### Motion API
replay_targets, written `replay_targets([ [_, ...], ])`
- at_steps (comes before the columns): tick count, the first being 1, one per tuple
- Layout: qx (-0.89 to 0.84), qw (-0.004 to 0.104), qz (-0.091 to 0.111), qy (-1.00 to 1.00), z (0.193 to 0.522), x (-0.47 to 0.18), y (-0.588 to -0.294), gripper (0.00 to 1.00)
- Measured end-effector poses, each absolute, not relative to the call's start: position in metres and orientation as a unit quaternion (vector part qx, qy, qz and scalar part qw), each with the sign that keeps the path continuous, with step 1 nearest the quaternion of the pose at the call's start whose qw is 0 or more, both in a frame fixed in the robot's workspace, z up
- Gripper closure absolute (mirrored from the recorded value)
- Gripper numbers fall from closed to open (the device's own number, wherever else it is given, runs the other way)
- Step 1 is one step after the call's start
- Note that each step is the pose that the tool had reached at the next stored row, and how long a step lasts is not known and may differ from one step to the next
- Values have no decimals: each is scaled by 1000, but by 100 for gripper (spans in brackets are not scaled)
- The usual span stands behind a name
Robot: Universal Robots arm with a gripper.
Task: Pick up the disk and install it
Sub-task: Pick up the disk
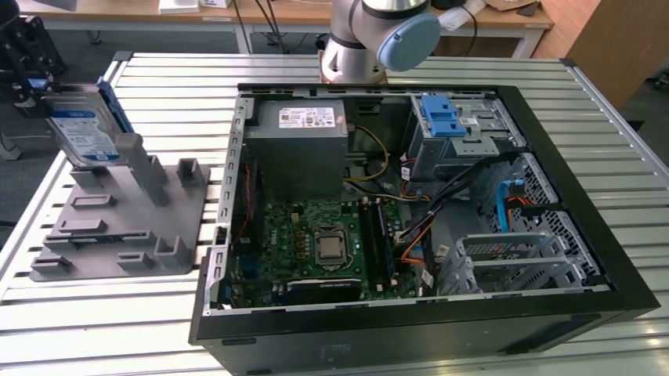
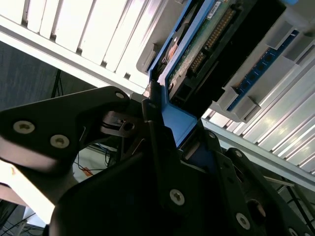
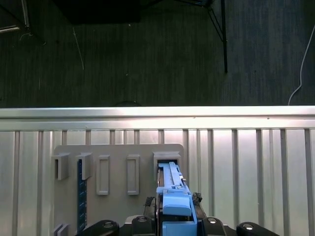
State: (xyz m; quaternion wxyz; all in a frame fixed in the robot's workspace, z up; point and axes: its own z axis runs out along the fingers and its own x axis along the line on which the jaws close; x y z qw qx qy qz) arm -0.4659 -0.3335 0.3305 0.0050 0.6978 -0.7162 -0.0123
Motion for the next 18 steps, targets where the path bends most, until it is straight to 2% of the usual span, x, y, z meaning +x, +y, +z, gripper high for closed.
replay_targets([
  [18, 698, 5, -12, -716, 334, -466, -333, 63],
])
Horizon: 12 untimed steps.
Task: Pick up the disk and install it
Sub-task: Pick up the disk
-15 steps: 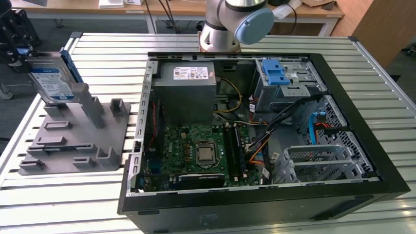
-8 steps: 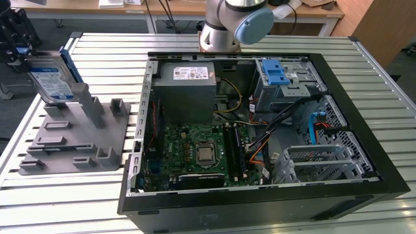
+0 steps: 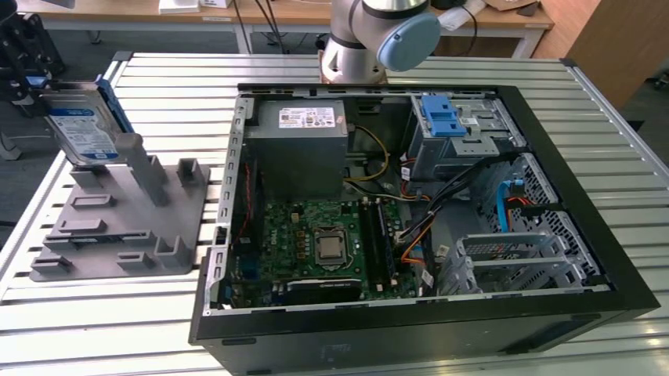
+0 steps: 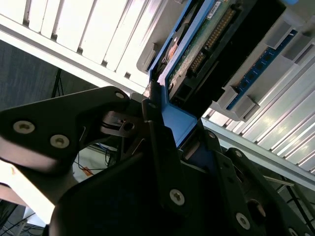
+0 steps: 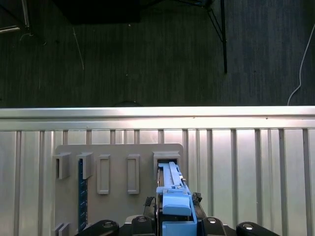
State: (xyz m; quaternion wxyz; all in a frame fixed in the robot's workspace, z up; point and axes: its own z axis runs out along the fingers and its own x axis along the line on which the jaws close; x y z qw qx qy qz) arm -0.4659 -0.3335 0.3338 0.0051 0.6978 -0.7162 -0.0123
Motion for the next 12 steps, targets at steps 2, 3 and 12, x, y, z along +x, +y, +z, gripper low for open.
replay_targets([
  [2, 698, 5, -12, -716, 334, -466, -333, 63],
  [3, 698, 5, -12, -716, 334, -466, -333, 63],
  [12, 698, 5, -12, -716, 341, -466, -333, 63],
])
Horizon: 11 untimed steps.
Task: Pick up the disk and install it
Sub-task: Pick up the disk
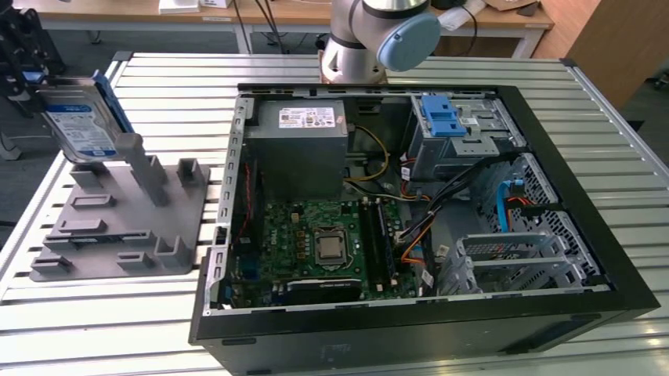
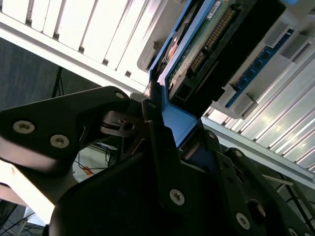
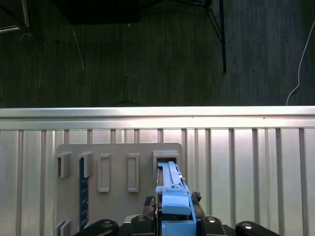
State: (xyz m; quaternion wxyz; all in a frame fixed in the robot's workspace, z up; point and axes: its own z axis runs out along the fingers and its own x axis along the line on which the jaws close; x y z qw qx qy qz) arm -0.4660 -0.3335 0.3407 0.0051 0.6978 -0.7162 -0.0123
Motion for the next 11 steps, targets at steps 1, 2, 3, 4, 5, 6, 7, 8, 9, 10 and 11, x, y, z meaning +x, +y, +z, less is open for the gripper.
replay_targets([
  [1, 698, 5, -12, -716, 341, -466, -333, 63],
  [2, 698, 5, -12, -716, 342, -466, -333, 63],
  [3, 698, 5, -12, -716, 342, -466, -333, 63],
  [4, 698, 5, -12, -716, 343, -466, -333, 63],
  [5, 698, 5, -12, -716, 343, -466, -333, 63],
  [6, 698, 5, -12, -716, 343, -466, -333, 63],
  [7, 698, 5, -12, -716, 344, -466, -333, 63],
  [8, 698, 5, -12, -716, 344, -466, -333, 63],
  [9, 698, 5, -12, -716, 344, -466, -333, 63],
  [10, 698, 5, -12, -716, 344, -466, -333, 63],
  [11, 698, 5, -12, -716, 344, -466, -333, 63],
])
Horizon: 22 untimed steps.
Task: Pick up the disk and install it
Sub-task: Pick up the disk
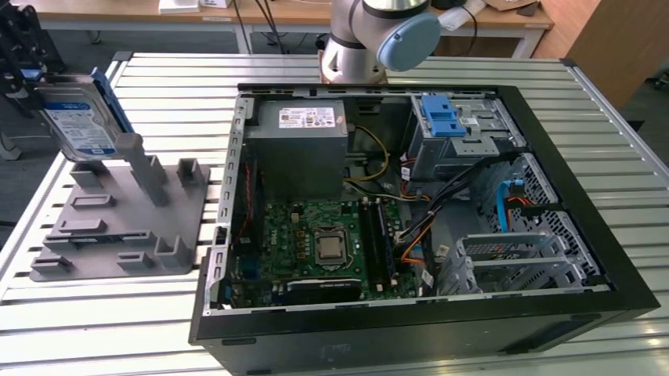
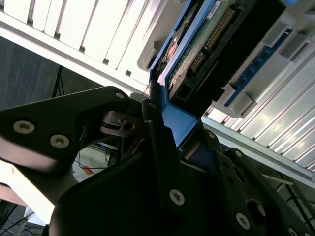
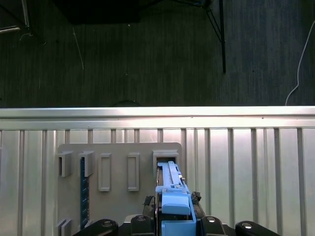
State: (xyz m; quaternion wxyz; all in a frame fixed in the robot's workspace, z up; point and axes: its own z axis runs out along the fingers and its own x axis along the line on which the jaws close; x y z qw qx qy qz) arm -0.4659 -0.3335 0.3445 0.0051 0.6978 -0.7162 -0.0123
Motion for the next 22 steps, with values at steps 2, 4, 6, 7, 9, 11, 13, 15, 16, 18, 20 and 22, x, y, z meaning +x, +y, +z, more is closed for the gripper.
replay_targets([
  [2, 698, 5, -12, -716, 345, -466, -333, 63],
  [4, 698, 5, -12, -716, 345, -466, -333, 63],
  [6, 698, 5, -12, -716, 346, -466, -333, 63],
  [7, 698, 5, -12, -716, 346, -466, -333, 63],
  [9, 698, 5, -12, -716, 347, -466, -333, 63],
  [11, 698, 5, -12, -716, 347, -466, -333, 63],
  [13, 698, 5, -12, -716, 349, -466, -333, 63],
  [15, 698, 5, -12, -716, 349, -466, -333, 63],
  [16, 698, 5, -12, -716, 350, -466, -333, 63],
  [18, 698, 5, -12, -716, 351, -466, -333, 63],
  [20, 698, 5, -12, -716, 352, -466, -333, 63],
  [22, 698, 5, -12, -716, 353, -466, -333, 63],
])
